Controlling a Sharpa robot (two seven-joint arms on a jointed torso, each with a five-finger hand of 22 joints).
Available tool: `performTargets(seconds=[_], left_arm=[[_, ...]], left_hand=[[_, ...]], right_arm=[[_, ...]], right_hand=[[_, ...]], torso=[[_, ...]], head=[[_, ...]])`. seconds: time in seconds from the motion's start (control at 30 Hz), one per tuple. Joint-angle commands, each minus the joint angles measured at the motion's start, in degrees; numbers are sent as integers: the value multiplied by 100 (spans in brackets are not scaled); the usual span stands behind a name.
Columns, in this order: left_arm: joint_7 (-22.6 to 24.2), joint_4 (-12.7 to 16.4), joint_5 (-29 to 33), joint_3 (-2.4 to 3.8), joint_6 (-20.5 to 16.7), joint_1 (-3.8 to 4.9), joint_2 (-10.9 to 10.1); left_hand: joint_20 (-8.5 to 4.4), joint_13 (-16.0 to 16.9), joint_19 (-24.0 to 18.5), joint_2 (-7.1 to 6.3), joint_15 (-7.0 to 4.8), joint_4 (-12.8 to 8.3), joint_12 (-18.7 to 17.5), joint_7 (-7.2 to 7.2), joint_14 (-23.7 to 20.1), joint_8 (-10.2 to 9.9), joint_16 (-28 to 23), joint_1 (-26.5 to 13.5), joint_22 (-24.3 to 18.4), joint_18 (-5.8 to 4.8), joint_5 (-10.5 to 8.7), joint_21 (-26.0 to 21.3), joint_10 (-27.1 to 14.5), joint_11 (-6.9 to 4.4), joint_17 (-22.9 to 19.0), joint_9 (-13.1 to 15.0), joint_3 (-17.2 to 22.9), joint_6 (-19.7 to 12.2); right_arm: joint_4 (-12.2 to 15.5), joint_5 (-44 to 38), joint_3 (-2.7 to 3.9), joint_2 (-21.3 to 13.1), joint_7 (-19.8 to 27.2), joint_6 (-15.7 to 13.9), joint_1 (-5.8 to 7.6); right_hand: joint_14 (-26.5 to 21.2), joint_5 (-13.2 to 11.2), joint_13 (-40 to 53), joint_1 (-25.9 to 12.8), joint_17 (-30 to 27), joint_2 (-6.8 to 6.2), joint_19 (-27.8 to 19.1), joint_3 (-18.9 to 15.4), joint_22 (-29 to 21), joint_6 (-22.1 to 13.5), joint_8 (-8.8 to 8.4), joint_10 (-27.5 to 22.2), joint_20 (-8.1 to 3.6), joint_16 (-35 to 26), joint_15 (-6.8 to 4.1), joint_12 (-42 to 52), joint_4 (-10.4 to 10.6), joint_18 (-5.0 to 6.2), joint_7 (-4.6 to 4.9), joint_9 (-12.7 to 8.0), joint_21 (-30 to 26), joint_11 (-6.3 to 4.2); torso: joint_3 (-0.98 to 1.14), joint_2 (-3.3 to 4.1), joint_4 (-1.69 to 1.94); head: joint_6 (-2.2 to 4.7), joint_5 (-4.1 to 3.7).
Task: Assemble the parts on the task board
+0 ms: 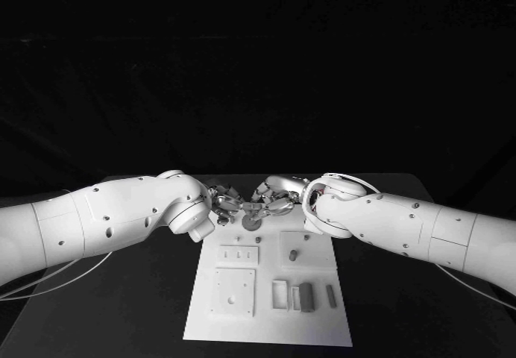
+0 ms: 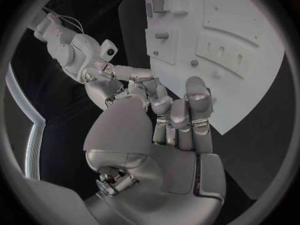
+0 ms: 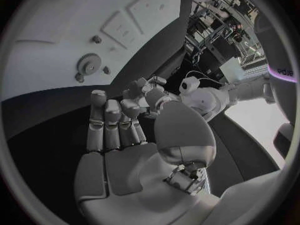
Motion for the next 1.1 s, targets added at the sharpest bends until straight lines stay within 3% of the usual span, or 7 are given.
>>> performTargets(seconds=[0.03,0.3,0.5,0.83,1.1], left_arm=[[-5,16,14,1,84,3,13],[-17,13,14,2,74,3,16],[-35,7,8,2,74,3,13],[-31,15,147,2,52,3,16],[-16,6,391,2,21,4,16]], left_hand=[[16,-10,-6,51,-102,5,-19,4,86,-34,25,202,96,699,-3,27,40,-4,-11,19,51,49],[28,-21,-30,179,-87,-3,-30,18,48,-101,11,717,98,679,-3,30,33,12,-66,43,283,52],[33,-17,-35,180,-79,8,-25,27,32,-131,2,783,101,668,-2,37,26,20,-94,45,318,50],[44,-14,-72,245,-13,-4,-27,102,2,-379,-7,957,102,656,17,40,-2,92,-146,-144,435,-75],[63,-21,-119,307,13,-52,-31,130,-22,-500,-1,1190,111,652,186,48,-28,118,-173,-267,542,-64]], right_arm=[[13,-59,-1,7,21,81,-1],[14,-59,-7,22,25,85,-8],[8,-59,-9,27,25,91,-10],[-1,-59,-14,42,23,89,-23],[-20,-59,-33,64,14,88,-39]], right_hand=[[4,14,9,-45,-6,1,-1,1,72,95,-22,-23,12,13,-24,-18,21,95,72,10,-19,-6],[5,14,9,-49,-6,4,-1,2,72,97,-22,-23,12,14,-24,-17,22,95,72,12,-19,-7],[5,14,9,-52,-6,7,-1,3,73,98,-22,-23,11,14,-24,-17,22,95,71,13,-19,-7],[5,14,10,-57,-6,13,-1,7,73,100,-22,-23,11,15,-24,-16,22,95,70,16,-19,-8],[5,14,11,-60,-7,15,-1,9,73,102,-22,-24,10,15,-25,-16,21,95,70,18,-19,-9]], torso=[[-2,0,-1],[5,1,-1],[2,0,-4],[2,-1,-3],[1,-1,-8]], head=[[-6,6],[-8,22],[-15,23],[-22,23],[-22,19]])
